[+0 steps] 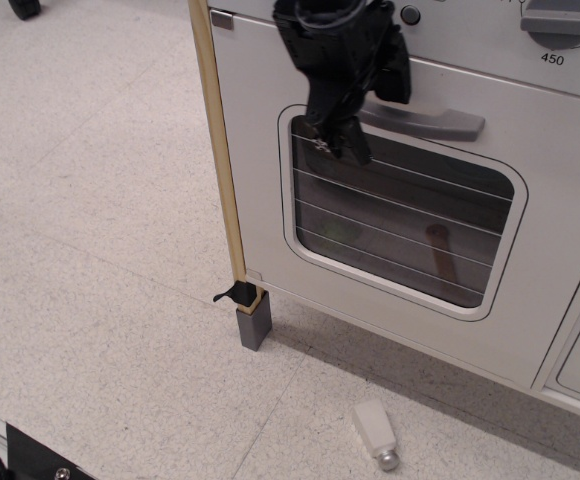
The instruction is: Open oven
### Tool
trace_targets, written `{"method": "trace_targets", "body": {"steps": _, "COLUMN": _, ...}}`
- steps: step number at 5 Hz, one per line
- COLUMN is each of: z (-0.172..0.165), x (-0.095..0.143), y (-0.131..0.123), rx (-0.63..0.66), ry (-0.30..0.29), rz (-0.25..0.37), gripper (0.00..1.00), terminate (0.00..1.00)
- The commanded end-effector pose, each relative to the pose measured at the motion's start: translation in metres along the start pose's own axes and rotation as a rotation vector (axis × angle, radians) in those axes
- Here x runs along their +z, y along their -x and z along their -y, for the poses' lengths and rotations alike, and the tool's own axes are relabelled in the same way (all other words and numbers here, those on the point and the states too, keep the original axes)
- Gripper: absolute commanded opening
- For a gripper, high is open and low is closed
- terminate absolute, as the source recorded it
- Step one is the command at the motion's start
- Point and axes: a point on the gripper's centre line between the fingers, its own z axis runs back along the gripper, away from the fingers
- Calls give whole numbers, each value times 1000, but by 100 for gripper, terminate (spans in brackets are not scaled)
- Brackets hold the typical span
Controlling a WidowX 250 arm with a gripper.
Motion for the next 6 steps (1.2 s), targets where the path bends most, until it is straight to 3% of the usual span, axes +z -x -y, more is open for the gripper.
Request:
{"method": "trace_targets", "body": {"steps": 1, "z": 9, "x": -2, "y": 0, "rx": 0, "ry": 38, "rz": 28, "gripper": 100, "terminate": 0}}
{"method": "trace_targets", "body": {"steps": 4, "z": -15, "x": -10, "y": -10, "rx": 9, "ry": -8, "rz": 73, "gripper": 100, "terminate": 0}}
{"method": "trace_targets", "body": {"steps": 6, "z": -48, "x": -1, "y": -21, "rx": -60, "ry": -37, "rz": 65, "gripper": 100, "terminate": 0}}
